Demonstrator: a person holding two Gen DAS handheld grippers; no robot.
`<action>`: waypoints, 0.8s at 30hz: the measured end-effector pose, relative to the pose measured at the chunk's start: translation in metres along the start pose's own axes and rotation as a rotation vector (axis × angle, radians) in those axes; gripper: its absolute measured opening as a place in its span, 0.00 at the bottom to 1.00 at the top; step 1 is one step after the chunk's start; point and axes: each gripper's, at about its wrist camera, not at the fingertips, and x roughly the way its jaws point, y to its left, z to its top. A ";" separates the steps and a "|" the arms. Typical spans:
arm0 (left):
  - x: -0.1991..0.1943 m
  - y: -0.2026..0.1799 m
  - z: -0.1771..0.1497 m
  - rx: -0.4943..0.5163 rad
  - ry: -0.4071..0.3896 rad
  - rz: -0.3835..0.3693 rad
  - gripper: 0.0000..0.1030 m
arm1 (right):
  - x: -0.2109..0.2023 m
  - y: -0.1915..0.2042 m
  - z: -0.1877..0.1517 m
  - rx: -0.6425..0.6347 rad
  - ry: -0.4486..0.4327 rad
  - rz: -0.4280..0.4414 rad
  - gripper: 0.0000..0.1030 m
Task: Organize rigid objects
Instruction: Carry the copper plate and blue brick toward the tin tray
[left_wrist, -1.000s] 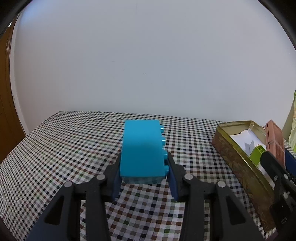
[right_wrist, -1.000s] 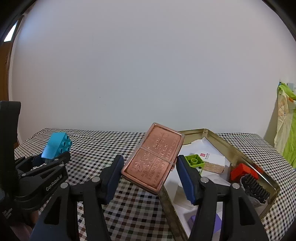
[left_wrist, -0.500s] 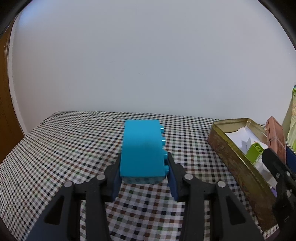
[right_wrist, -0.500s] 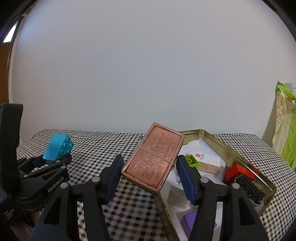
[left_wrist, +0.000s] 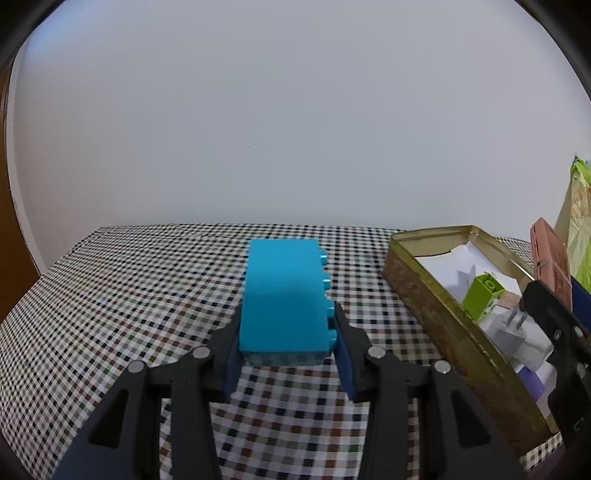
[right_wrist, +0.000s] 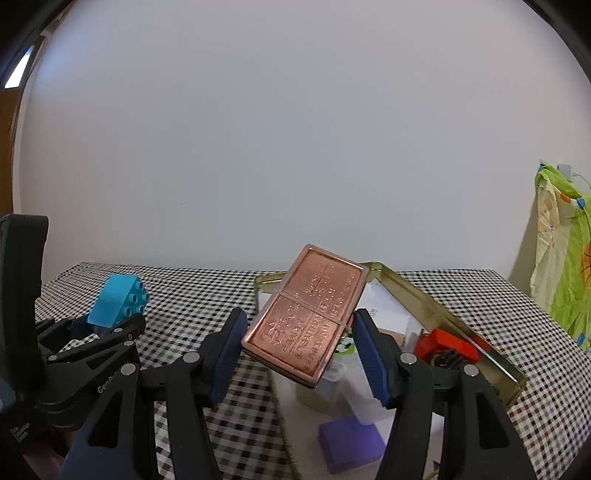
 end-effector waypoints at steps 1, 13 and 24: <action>-0.001 -0.002 0.000 -0.001 0.001 -0.004 0.40 | -0.001 -0.003 0.000 0.004 -0.002 -0.002 0.60; -0.005 -0.023 -0.001 0.011 0.005 -0.036 0.40 | -0.014 -0.024 -0.001 0.036 -0.016 -0.012 0.60; -0.015 -0.033 -0.005 0.018 -0.005 -0.052 0.40 | -0.018 -0.032 -0.002 0.037 -0.023 -0.026 0.60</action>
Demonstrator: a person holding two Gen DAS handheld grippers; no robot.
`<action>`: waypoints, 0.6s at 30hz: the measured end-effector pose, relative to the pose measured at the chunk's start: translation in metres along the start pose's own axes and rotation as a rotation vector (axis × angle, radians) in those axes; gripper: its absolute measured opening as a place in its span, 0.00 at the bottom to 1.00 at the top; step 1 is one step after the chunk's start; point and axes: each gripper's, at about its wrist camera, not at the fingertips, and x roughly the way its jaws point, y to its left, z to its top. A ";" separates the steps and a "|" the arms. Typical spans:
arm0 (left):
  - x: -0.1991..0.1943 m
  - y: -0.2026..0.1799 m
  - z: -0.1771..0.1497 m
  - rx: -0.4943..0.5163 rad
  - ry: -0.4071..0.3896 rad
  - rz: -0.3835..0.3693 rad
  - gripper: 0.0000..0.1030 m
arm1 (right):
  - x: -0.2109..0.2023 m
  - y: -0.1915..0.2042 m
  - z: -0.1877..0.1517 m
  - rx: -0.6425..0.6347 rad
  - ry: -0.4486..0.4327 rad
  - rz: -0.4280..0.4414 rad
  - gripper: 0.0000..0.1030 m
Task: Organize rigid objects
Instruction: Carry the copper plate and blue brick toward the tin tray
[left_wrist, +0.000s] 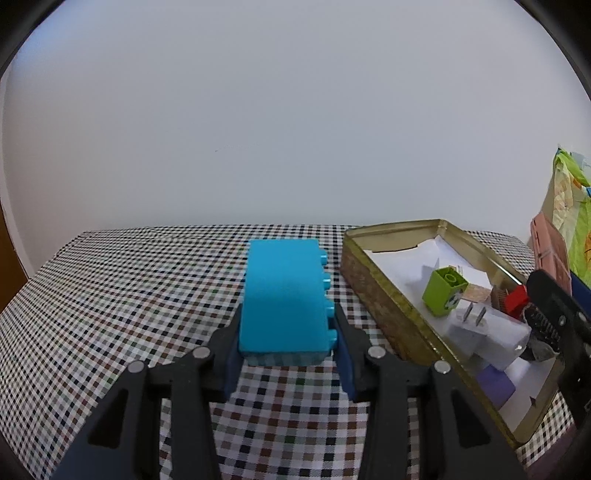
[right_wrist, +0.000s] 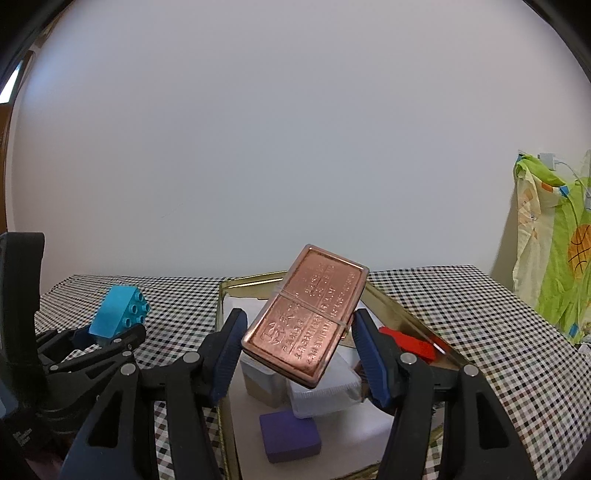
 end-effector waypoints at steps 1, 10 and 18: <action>0.000 -0.001 0.000 -0.001 0.000 -0.002 0.40 | -0.001 -0.001 0.000 -0.003 -0.002 -0.002 0.60; -0.003 -0.006 -0.003 0.008 -0.007 -0.015 0.40 | -0.004 -0.001 -0.002 -0.024 -0.012 -0.017 0.60; -0.005 -0.006 -0.004 -0.005 -0.005 -0.019 0.40 | -0.001 -0.010 -0.002 -0.038 -0.022 -0.016 0.60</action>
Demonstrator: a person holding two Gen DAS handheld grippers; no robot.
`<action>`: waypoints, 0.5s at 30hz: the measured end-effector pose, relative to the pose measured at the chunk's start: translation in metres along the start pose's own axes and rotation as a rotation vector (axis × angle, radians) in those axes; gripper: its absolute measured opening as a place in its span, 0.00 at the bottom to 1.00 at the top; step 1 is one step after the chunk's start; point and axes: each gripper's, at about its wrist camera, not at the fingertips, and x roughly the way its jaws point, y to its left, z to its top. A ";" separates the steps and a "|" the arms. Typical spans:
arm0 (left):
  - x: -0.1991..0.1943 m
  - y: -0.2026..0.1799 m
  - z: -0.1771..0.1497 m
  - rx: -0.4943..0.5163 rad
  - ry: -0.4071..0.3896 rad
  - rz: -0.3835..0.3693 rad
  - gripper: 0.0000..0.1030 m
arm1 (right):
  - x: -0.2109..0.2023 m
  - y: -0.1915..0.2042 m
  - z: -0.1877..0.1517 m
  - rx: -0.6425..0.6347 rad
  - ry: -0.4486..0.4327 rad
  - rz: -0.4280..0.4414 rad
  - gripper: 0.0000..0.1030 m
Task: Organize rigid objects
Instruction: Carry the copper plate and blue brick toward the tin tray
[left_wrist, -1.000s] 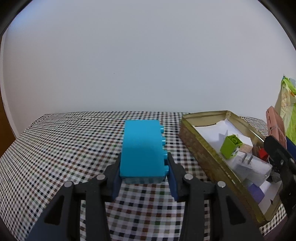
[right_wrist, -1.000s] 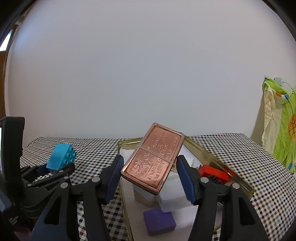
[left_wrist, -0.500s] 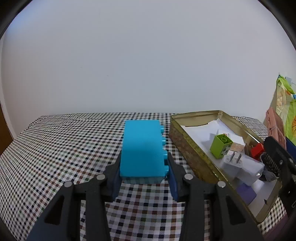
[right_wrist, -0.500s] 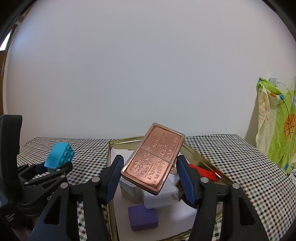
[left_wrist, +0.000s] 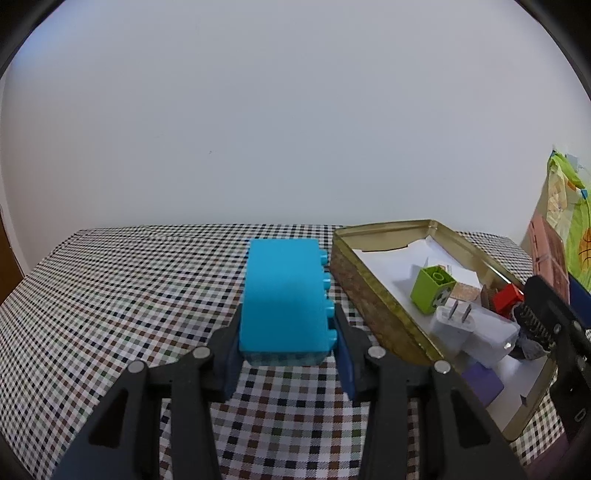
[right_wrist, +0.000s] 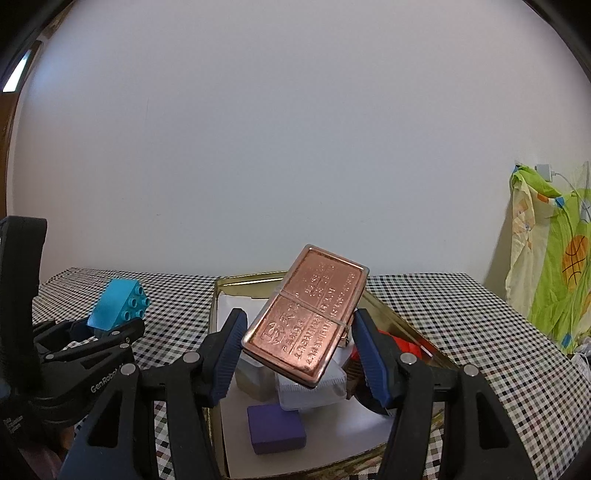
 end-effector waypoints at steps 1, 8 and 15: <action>-0.001 -0.001 0.000 0.001 -0.002 -0.002 0.40 | 0.000 0.000 -0.001 -0.004 -0.003 0.001 0.60; -0.006 -0.006 -0.002 0.011 -0.011 -0.020 0.40 | -0.014 0.005 -0.002 -0.029 -0.054 -0.006 0.60; -0.011 -0.008 -0.003 0.025 -0.020 -0.032 0.40 | -0.016 0.003 -0.002 -0.033 -0.059 -0.027 0.60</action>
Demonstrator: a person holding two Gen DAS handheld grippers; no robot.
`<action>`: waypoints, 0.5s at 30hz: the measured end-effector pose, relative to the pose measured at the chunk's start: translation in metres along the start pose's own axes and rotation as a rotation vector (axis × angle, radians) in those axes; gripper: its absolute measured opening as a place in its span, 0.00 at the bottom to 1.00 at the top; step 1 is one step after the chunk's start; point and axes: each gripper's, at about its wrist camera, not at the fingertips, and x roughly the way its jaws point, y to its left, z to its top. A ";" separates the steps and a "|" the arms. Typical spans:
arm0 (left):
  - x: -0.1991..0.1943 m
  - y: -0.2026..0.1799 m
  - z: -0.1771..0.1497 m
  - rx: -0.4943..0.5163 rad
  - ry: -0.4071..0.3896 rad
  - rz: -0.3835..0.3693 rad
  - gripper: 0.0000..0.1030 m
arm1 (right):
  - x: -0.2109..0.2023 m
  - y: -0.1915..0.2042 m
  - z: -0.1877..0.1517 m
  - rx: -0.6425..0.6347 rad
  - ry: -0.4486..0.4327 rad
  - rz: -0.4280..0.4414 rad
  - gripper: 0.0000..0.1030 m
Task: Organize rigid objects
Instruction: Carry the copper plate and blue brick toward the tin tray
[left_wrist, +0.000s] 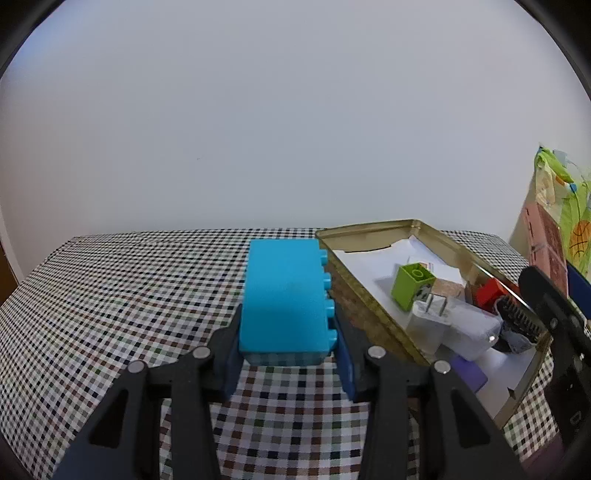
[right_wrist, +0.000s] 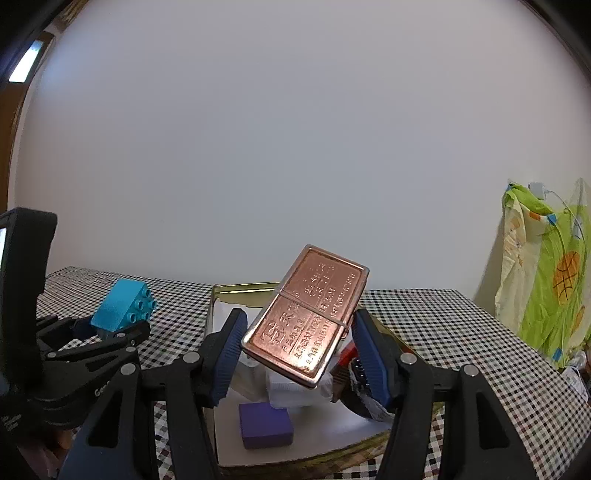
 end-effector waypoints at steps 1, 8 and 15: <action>-0.001 0.000 0.000 0.004 -0.002 -0.003 0.40 | 0.000 0.000 -0.001 0.004 0.001 -0.005 0.60; -0.002 -0.002 0.000 0.000 -0.003 -0.011 0.40 | 0.001 -0.003 -0.002 0.018 0.001 -0.019 0.60; -0.004 -0.009 -0.001 0.017 -0.009 -0.020 0.40 | -0.001 -0.001 -0.006 0.021 -0.004 -0.034 0.60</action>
